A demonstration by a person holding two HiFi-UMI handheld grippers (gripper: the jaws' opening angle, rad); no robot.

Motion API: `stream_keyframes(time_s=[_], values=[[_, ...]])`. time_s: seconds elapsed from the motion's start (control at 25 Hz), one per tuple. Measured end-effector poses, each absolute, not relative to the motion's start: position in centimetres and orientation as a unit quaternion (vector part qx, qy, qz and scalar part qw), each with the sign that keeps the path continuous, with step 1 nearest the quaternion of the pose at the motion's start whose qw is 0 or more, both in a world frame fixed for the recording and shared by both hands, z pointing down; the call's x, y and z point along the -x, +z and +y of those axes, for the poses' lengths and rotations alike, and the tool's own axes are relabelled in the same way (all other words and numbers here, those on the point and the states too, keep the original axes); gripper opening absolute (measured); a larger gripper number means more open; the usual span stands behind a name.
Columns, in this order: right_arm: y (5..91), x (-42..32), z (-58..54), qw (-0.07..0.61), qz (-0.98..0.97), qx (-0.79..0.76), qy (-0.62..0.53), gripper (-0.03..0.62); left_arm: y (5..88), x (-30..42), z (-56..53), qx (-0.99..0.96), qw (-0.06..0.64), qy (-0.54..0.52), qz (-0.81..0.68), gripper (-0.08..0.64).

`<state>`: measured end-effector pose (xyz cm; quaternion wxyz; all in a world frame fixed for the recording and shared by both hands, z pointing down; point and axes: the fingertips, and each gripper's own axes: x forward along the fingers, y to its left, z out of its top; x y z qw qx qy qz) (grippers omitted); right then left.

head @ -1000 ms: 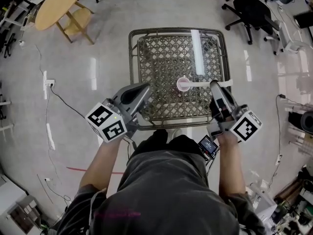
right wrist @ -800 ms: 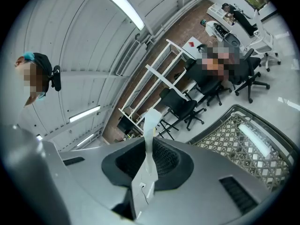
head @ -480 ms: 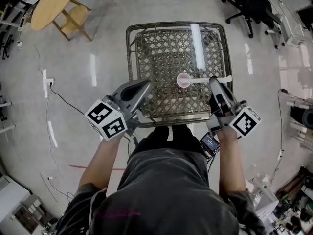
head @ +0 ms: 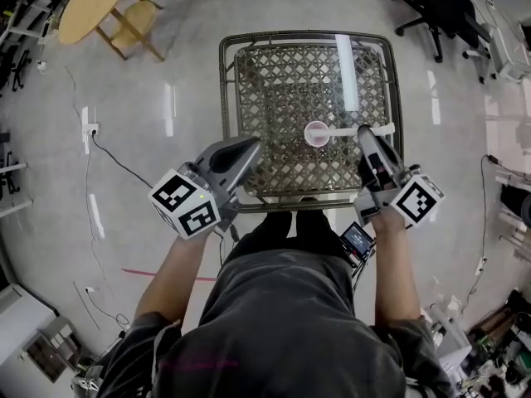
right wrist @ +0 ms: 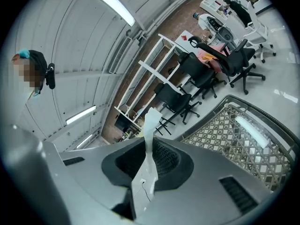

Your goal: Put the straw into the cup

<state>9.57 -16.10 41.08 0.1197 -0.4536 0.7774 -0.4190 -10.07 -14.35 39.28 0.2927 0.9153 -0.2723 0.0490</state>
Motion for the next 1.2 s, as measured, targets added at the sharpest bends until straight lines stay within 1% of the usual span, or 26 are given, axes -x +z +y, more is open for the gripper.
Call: stream_keyframes(time_s=[0.44,0.88,1.2], values=[[45.5,-10.7,-17.7,0.106,0.765,0.448,-0.450,0.044,41.2,8.7,-15.0,-0.907,0.304,0.073,-0.282,0.008],[49.1,-11.7,-19.1,0.068,0.764,0.449,-0.458,0.044,42.0,7.5,-15.8,-0.899,0.315,0.091,-0.289,0.009],[52.1,-11.5,-19.6,0.026,0.766,0.453,-0.455,0.044,43.3,7.2,-16.4,-0.893,0.329,0.101,-0.290,0.009]])
